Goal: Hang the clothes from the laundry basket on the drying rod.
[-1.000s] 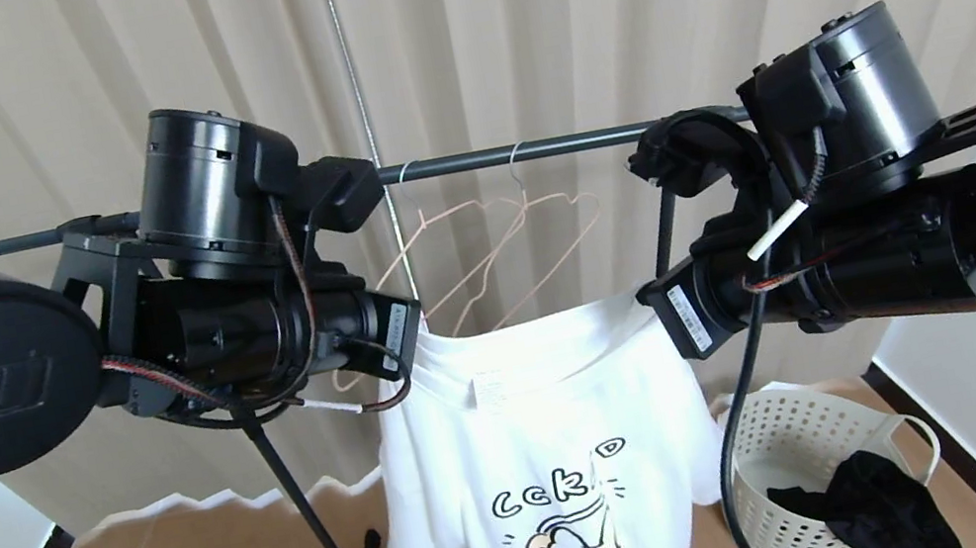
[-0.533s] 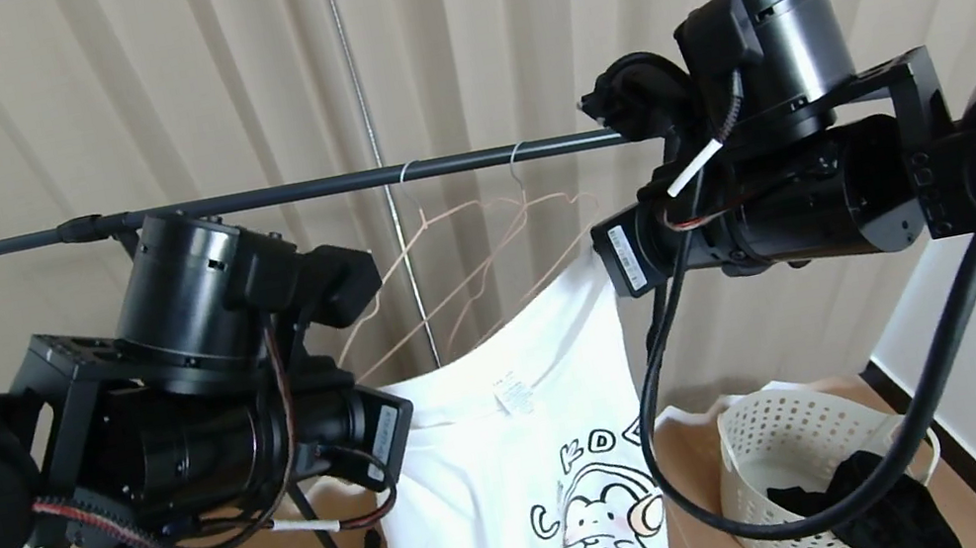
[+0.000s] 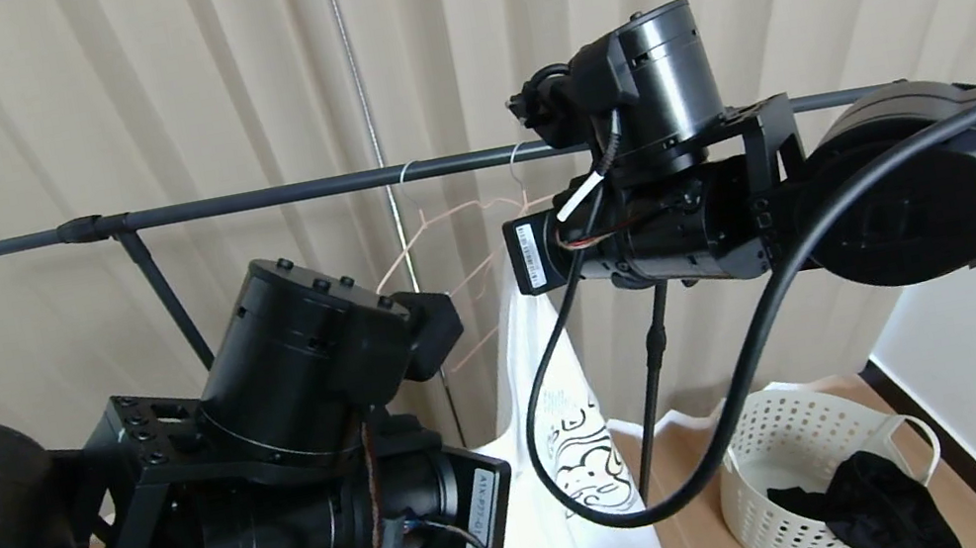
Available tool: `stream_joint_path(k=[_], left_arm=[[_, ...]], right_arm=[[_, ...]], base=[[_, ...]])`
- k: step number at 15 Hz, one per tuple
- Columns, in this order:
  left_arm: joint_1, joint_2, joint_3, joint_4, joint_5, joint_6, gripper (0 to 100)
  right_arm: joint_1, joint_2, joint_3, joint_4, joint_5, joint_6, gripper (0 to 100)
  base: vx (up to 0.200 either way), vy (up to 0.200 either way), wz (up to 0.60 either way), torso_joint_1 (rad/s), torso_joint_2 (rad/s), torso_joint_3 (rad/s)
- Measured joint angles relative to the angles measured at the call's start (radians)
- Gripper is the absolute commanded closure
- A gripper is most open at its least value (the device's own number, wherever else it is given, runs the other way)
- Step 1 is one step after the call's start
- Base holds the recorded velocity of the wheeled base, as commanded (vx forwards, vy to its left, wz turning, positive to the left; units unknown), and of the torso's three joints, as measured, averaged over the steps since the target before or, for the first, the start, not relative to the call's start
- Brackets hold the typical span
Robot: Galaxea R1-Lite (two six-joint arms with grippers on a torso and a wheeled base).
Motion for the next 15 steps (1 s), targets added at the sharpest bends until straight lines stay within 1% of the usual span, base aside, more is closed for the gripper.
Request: stream_joint_path(k=[2,4,9,11,15], left_arm=[[-0.027,0.036,-0.035,-0.005,-0.018,-0.072,100],[-0.040,0.067,-0.059,-0.007,-0.020,-0.084,100],[-0.032,0.075,-0.058,-0.007,-0.012,-0.079,100],[-0.003,0.053,-0.038,-0.006,-0.008,-0.062,100],[0.082,0.005,-0.017,-0.008,-0.006,-0.003,100]], right_arm=[[0.012,0.027,0.000,-0.045,0.000,0.052,100],[0.014,0.037,0.003,-0.049,-0.001,0.074,100],[-0.010,0.009,0.046,-0.048,-0.003,0.076,100],[-0.041,-0.035,0.096,-0.048,-0.003,0.074,100],[-0.086,-0.144,0.223,-0.045,-0.003,0.070,100]], base=[[0.000,0.000,0.00,0.000,0.00,0.000],[0.000,0.000,0.00,0.000,0.00,0.000],[0.000,0.000,0.00,0.000,0.00,0.000],[0.000,0.000,0.00,0.000,0.00,0.000],[0.000,0.000,0.00,0.000,0.00,0.000]])
